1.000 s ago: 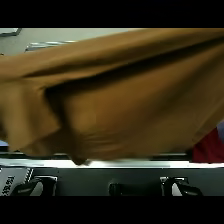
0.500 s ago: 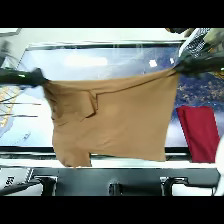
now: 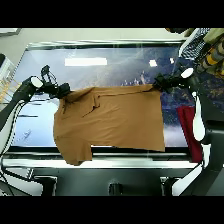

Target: Fold the clothes and pants, and hang the long-sleeved shirts on hangers.

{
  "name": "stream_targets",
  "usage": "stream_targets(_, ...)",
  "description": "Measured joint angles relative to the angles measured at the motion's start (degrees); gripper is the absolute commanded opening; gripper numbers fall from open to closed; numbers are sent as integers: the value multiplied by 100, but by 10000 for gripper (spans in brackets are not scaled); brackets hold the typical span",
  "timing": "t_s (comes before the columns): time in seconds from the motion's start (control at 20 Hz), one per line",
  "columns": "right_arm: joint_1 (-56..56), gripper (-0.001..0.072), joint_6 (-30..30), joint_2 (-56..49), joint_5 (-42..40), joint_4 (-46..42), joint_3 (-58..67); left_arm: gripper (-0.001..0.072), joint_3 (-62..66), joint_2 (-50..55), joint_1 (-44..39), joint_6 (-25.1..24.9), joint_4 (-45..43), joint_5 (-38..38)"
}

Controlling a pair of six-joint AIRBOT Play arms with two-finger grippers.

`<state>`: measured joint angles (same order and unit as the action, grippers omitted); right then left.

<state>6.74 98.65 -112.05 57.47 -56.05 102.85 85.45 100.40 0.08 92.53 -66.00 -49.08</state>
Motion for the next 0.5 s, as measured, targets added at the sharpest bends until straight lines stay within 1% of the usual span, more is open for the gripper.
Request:
stream_targets(0.05, 22, 437, 0, -24, 0, 42, 2, 484, 46, 7, 42, 0, 17, -50)
stream_targets(0.1, 70, 498, -9, -13, 98, 70, 7, 483, 127, 0, 122, -4, 20, -144)
stream_targets(0.2, 291, 497, -269, 133, 531, 85, 9, 481, 337, -85, 354, -90, 11, -562)
stream_targets(0.35, 754, 493, -890, 546, 1377, 68, -17, 482, 498, -437, 831, -367, 63, -1414)
stream_targets(0.4, 918, 480, -1110, 715, 1650, 35, -76, 482, 444, -640, 1021, -424, 151, -1620)
stream_targets(0.5, 1290, 478, -1567, 1178, 2199, 31, -433, 481, 151, -1119, 1366, -551, 271, -1930)
